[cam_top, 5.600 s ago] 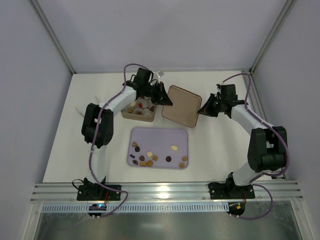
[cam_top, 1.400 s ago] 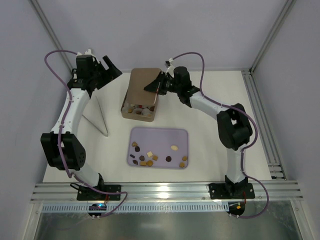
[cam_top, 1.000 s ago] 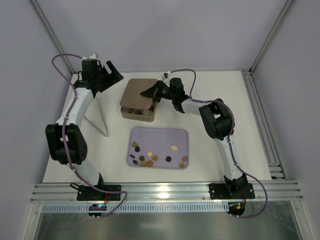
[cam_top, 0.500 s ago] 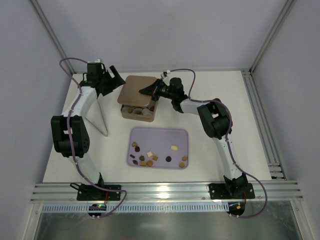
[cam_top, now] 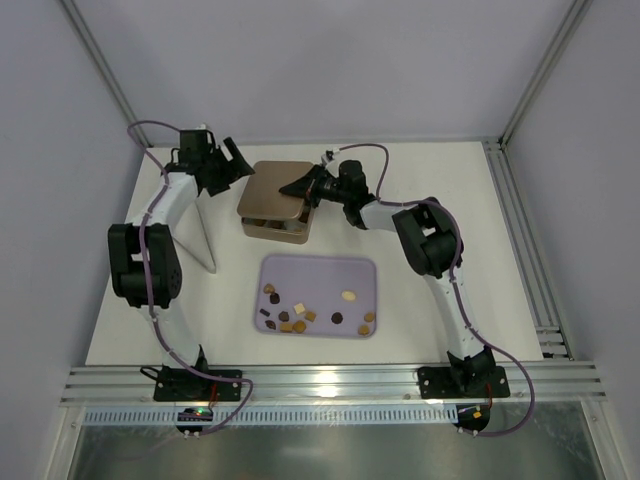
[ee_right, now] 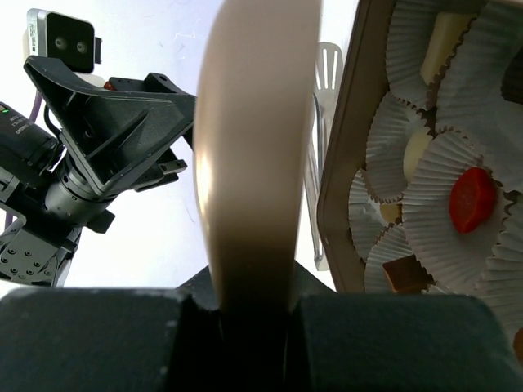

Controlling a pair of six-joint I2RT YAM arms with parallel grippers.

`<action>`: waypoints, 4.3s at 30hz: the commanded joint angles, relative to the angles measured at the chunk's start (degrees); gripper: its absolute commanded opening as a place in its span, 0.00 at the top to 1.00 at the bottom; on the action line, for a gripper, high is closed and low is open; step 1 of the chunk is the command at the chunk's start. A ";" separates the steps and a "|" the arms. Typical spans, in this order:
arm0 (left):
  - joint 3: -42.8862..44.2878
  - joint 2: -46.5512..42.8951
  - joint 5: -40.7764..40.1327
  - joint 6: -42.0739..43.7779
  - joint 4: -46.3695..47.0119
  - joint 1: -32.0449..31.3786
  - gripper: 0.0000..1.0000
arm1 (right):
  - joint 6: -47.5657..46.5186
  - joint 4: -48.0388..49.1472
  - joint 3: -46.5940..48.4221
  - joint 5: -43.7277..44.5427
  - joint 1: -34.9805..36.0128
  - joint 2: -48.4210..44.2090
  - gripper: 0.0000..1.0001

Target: Pack the chocolate

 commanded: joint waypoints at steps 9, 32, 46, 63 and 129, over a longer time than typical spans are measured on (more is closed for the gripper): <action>2.84 2.60 1.33 1.11 0.50 -0.99 0.16 | -1.33 0.06 1.18 -1.51 -0.12 1.37 0.96; 6.80 6.73 0.01 3.21 -4.95 -1.78 0.18 | 1.57 4.18 -3.56 -1.95 -1.17 -0.73 0.79; 7.94 8.05 -0.08 4.27 -6.62 -2.66 0.20 | 1.75 8.05 -11.56 -2.65 -3.81 -5.13 0.76; 9.79 10.07 0.27 6.20 -8.73 -4.68 0.20 | -2.38 5.94 -17.80 -4.15 -6.80 -9.35 0.70; 7.15 20.00 -9.92 3.66 -17.43 -10.22 0.25 | -26.38 -25.88 -13.85 2.53 -4.08 -9.61 0.58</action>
